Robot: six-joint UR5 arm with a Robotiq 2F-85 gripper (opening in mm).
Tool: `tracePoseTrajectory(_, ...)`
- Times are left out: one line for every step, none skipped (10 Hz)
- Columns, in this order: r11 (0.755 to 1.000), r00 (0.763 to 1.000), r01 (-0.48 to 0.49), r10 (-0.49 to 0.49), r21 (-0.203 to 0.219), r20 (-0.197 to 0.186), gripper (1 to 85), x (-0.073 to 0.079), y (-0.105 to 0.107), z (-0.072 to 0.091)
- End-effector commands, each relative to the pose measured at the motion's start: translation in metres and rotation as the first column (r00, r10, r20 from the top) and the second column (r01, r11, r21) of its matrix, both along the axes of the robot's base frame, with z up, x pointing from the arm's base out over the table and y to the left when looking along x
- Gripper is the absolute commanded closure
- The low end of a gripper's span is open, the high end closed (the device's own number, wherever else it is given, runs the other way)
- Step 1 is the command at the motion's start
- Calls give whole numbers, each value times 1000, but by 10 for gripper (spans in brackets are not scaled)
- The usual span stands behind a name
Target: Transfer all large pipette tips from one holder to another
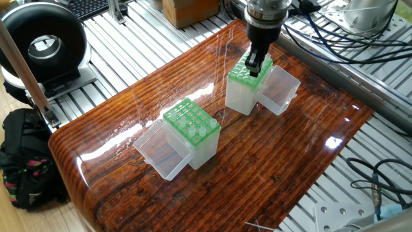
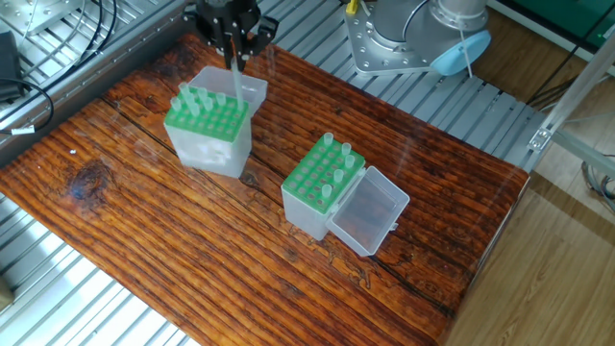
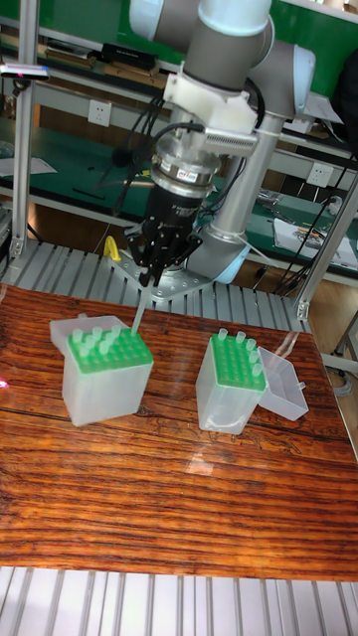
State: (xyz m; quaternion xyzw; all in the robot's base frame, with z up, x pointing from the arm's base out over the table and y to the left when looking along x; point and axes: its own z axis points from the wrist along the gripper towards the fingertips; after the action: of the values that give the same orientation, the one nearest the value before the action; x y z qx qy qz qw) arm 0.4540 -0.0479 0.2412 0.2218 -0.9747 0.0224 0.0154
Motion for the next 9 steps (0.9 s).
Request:
tracePoseTrajectory(1000,1000,3,-3,0,-5,697,-4,7,16)
tracePoseTrajectory(1000,1000,4,-4,-3,-8,697,-4,9,18)
tracePoseTrajectory(1000,1000,6,-6,-3,-11,697,-5,11,21)
tracePoseTrajectory(1000,1000,8,-8,-8,-16,697,-6,13,24)
tracePoseTrajectory(1000,1000,8,-8,-23,-16,697,-5,12,28)
tracePoseTrajectory(999,1000,8,-9,-37,-17,697,-5,13,32)
tracePoseTrajectory(999,1000,11,-12,-47,-21,697,-5,16,36)
tracePoseTrajectory(999,1000,15,-16,-48,-24,697,-6,20,40)
tracePoseTrajectory(999,999,21,-23,-49,-29,697,-8,23,44)
